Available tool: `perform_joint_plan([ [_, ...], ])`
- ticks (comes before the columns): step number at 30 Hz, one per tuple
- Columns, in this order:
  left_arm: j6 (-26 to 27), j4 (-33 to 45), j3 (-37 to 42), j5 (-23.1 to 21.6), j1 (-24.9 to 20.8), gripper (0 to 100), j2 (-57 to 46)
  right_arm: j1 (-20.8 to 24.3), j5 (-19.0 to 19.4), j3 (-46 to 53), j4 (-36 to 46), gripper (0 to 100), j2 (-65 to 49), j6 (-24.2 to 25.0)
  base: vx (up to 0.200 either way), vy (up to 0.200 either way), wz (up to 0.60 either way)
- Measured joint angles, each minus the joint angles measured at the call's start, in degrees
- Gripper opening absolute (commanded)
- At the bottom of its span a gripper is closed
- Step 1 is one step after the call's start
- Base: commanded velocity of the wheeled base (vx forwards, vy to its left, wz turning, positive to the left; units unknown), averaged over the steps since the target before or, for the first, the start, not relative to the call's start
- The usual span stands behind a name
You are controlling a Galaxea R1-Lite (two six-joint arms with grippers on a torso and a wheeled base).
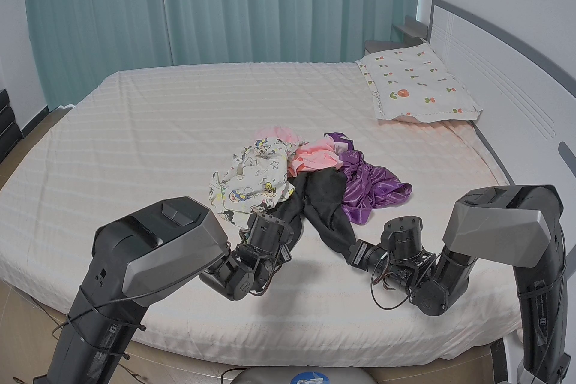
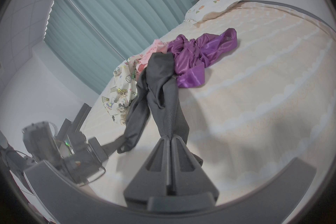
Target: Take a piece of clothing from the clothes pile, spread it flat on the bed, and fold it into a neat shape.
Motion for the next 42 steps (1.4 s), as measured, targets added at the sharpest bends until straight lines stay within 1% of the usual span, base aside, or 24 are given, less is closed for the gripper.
perform_joint_plan([
  [5,-1.1,-1.3,5.7,0.8,0.1,0,-4.7,0.1,-0.7,0.5,-2.1,0,-0.9,-0.4,0.000,0.000,0.00],
  [12,-0.4,-3.8,15.3,1.1,-0.4,0,-19.6,-0.2,-2.0,0.7,-3.9,0,-6.9,-1.9,0.000,0.000,0.00],
  [21,4.5,-5.6,21.7,1.3,-0.3,0,-39.2,-2.2,-2.4,-1.0,-4.5,0,-22.3,-5.2,0.000,0.000,0.00],
  [26,6.7,-6.3,23.6,1.1,1.3,0,-47.2,-3.2,-1.2,0.6,-4.9,0,-29.9,-5.6,0.000,0.000,0.00],
  [29,6.9,-6.4,24.8,1.0,2.3,0,-49.6,-3.4,0.0,2.7,-5.6,0,-31.3,-5.2,0.000,0.000,0.00],
  [32,7.0,-6.8,26.6,0.8,2.9,0,-50.7,-3.4,0.7,4.2,-7.3,0,-30.5,-4.1,0.000,0.000,0.00],
  [35,6.5,-9.6,29.9,-0.1,3.5,0,-51.3,-3.2,1.1,6.0,-10.5,0,-28.7,-2.7,0.000,0.000,0.00],
  [38,4.8,-13.0,33.3,-2.3,3.9,0,-51.4,-2.6,1.4,8.7,-12.4,0,-27.1,-1.8,0.000,0.000,0.00],
  [42,1.3,-13.8,36.1,-3.7,4.5,0,-51.0,-2.4,1.4,10.7,-13.6,0,-25.9,-1.2,0.000,0.000,0.00],
])
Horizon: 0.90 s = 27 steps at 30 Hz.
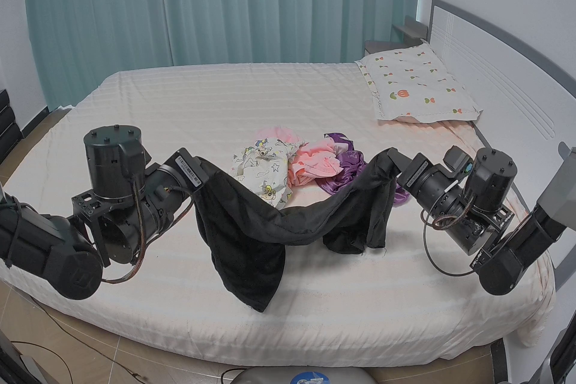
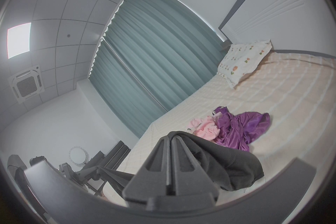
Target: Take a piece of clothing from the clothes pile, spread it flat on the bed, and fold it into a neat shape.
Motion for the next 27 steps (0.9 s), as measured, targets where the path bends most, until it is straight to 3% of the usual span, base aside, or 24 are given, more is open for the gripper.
perform_joint_plan([
  [4,-3.4,-0.3,2.5,-2.5,0.1,0,1.1,0.0,-0.1,1.6,-0.2,0,0.7,0.2,-0.150,0.000,0.00],
  [9,-6.9,-1.0,4.5,-5.3,1.0,0,2.2,-0.1,-0.1,2.3,-0.2,0,1.3,0.2,0.000,0.000,0.00],
  [21,-6.8,-1.2,5.8,-5.0,1.5,0,3.2,-0.2,0.0,3.3,-0.2,0,2.0,0.2,0.000,0.000,0.00],
  [27,-6.8,-1.2,6.6,-5.4,2.0,0,3.3,-0.2,0.0,3.4,-0.2,0,2.0,0.2,0.000,0.200,0.00],
])
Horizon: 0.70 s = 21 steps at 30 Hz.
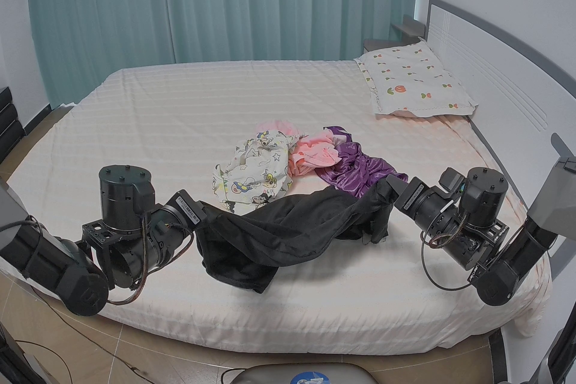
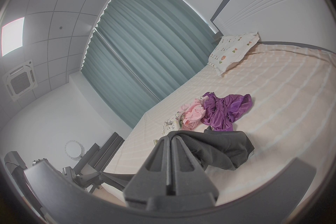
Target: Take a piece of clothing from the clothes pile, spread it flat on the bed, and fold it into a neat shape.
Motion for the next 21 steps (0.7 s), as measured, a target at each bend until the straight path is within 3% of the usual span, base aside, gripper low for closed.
perform_joint_plan([
  [21,-0.3,0.0,-1.1,-0.3,1.9,0,-1.0,0.5,-0.6,-0.5,-0.2,0,0.4,0.1,0.000,0.200,0.00],
])
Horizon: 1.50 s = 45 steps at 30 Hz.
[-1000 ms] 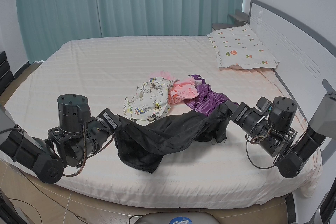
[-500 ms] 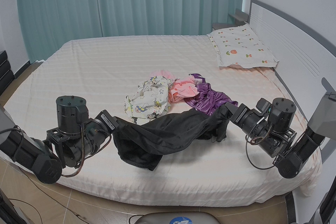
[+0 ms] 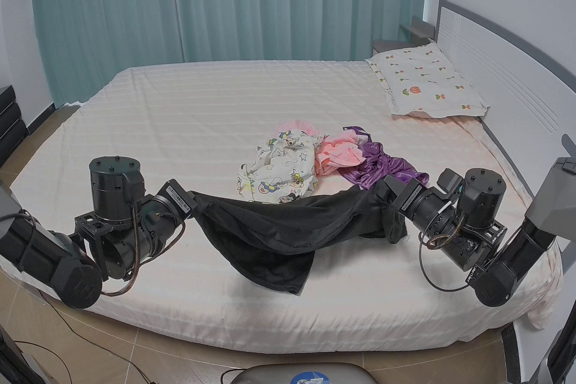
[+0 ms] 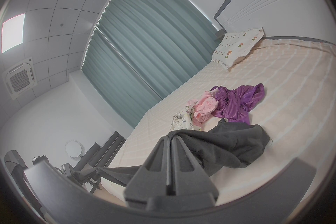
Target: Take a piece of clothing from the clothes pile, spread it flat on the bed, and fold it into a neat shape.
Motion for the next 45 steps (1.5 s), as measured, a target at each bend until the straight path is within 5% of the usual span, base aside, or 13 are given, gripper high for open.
perform_joint_plan([
  [14,-0.2,-1.1,0.1,0.0,0.0,0,-0.3,2.7,-0.1,1.2,-6.2,0,1.3,-0.4,0.000,0.200,0.00],
  [45,0.0,-2.8,0.0,0.1,1.7,0,-1.8,2.8,-0.1,1.4,-6.7,0,1.4,-0.5,0.000,0.200,0.00],
])
